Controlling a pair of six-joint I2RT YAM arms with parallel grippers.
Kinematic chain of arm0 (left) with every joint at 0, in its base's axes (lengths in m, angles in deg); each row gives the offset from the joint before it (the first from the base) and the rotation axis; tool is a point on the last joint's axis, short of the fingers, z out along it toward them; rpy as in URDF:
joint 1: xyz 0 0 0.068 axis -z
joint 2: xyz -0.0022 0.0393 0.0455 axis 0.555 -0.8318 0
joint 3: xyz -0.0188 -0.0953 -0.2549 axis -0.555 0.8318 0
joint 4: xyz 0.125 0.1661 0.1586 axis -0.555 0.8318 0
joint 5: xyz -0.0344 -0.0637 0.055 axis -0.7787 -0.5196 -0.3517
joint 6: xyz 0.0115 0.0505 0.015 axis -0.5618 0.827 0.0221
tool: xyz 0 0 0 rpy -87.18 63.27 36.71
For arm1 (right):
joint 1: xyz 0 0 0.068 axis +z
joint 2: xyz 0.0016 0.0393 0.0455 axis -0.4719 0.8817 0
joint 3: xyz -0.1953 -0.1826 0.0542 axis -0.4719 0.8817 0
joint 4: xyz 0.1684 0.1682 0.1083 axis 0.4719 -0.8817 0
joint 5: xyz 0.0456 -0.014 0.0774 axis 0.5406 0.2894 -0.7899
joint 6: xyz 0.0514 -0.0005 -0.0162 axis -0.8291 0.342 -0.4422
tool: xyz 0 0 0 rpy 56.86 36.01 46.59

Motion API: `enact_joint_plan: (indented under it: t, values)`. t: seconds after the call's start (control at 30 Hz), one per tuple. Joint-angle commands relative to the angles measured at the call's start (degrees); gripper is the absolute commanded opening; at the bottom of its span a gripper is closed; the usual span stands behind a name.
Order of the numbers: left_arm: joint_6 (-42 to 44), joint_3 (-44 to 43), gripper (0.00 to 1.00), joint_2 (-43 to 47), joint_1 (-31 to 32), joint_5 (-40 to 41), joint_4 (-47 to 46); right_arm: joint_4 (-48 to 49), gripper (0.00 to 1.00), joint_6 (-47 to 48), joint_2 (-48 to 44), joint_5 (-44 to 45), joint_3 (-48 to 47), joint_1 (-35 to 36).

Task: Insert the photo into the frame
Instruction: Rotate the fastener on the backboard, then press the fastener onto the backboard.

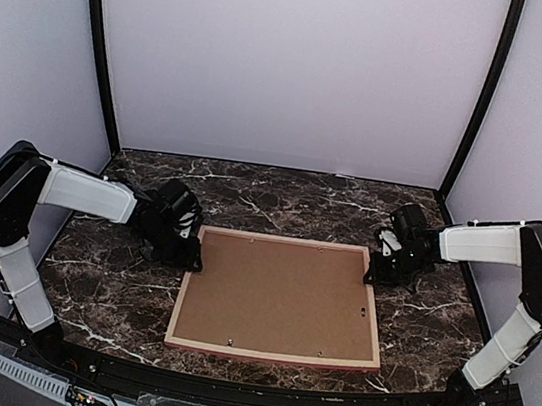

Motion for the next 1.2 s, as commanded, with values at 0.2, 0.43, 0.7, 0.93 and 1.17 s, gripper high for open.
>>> enact_joint_plan:
  t: [0.2,0.43,0.7,0.93,1.17]
  values:
    - [-2.0,5.4,0.33,-1.2,-2.0,-5.4,-1.6,-0.2,0.17,2.2,-0.2,-0.1,1.1,-0.2]
    - [-3.4,8.1,0.32,-1.1,-2.9,-7.6,-3.9,-0.2,0.17,2.2,-0.1,-0.3,1.2,-0.2]
    - [-6.2,11.8,0.31,-1.3,-4.5,-14.3,-9.7,-0.3,0.17,2.3,-0.3,-0.5,1.1,-0.2]
    - [-7.4,12.8,0.31,-1.8,-5.6,-15.8,-11.1,-0.3,0.16,2.5,-0.3,-0.7,1.0,-0.2]
    - [-6.3,11.2,0.29,-3.2,-5.6,-11.9,-7.9,-0.3,0.16,2.7,-0.4,-0.9,1.0,-0.2]
